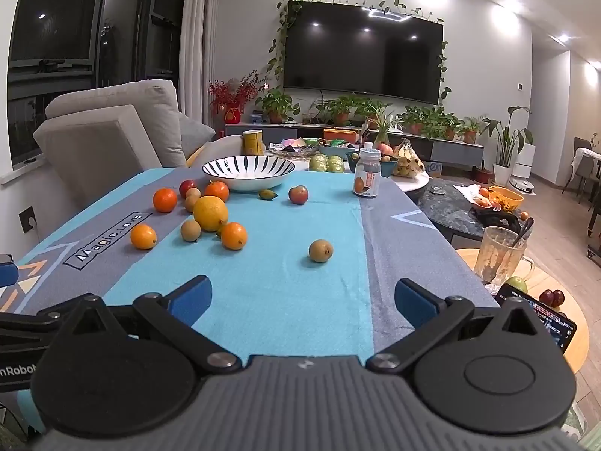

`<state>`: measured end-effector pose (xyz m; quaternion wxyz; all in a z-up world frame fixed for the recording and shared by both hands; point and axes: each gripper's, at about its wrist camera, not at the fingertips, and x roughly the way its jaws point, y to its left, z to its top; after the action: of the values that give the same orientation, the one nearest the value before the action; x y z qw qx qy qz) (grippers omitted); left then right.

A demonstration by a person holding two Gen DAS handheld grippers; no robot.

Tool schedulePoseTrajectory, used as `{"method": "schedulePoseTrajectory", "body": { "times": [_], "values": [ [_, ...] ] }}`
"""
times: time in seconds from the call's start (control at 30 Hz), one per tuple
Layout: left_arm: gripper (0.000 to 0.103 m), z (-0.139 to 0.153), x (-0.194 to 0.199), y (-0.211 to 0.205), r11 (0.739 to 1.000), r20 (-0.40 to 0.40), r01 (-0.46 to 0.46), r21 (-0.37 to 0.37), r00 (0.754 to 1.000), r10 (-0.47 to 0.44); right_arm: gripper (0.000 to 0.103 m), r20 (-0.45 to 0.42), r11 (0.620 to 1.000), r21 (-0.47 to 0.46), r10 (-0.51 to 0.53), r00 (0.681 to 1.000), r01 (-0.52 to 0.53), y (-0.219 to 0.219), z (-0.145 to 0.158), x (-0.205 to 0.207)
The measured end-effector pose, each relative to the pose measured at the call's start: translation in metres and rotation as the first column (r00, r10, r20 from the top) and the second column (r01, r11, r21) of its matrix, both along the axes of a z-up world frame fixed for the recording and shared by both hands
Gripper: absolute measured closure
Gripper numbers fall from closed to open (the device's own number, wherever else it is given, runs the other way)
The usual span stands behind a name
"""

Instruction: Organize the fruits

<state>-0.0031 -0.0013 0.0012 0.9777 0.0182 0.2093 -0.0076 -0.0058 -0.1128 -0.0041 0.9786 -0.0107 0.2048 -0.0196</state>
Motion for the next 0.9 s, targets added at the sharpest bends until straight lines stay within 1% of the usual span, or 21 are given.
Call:
{"method": "schedulePoseTrajectory", "body": {
  "times": [0.8, 0.9],
  "values": [
    [0.0, -0.0046, 0.002, -0.0035, 1.0, -0.002, 0.014, 0.011, 1.0, -0.014, 0.041, 0.018, 1.0, -0.003, -0.011, 1.0, 0.011, -0.0003, 0.0025, -0.0021],
    [0.0, -0.005, 0.0025, -0.0038, 1.0, -0.006, 0.021, 0.001, 1.0, -0.021, 0.041, 0.019, 1.0, -0.007, -0.013, 1.0, 0.013, 0.0005, 0.0016, -0.0019]
  ]
}}
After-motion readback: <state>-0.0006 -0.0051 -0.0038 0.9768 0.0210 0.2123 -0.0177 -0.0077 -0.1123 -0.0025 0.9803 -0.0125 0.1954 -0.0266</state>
